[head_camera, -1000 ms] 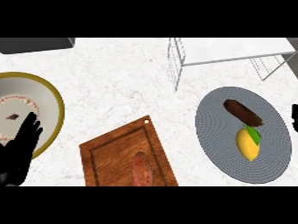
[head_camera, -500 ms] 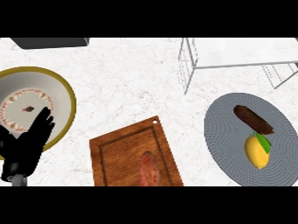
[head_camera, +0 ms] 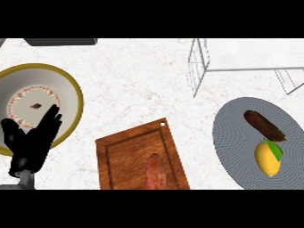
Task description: Pick the lemon from the placemat and place it in the tiered shelf
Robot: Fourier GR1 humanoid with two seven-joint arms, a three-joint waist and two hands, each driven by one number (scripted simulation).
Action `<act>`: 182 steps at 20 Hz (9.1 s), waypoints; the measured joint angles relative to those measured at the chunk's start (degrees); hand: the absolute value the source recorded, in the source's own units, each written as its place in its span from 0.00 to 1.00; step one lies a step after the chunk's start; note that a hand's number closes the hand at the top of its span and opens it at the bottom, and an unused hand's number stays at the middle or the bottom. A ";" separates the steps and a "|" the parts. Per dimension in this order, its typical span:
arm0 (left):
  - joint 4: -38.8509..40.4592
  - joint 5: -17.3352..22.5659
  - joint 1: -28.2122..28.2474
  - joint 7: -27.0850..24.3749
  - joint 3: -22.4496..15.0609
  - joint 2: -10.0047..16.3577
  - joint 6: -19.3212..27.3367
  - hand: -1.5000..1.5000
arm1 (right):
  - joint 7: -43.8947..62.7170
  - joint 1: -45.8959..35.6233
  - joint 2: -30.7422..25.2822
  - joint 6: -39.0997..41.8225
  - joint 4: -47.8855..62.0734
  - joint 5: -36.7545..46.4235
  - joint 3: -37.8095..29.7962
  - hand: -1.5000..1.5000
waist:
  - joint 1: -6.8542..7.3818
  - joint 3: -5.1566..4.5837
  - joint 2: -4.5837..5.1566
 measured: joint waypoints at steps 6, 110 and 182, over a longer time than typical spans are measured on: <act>1.33 0.38 -1.71 0.64 0.38 0.28 -1.75 0.50 | 19.51 -3.15 -2.56 -7.15 -10.59 3.22 1.66 0.00 | 1.34 -0.01 0.25; 2.93 -6.96 -3.17 0.36 5.70 -5.67 -6.04 0.50 | 51.98 -81.11 13.43 13.99 -6.15 32.90 17.91 1.00 | 1.72 0.17 -0.02; 3.16 -8.49 -4.74 1.70 7.34 -7.07 -8.04 0.50 | 8.01 -120.65 2.44 -6.85 84.41 36.74 -3.25 0.00 | 2.86 0.26 0.63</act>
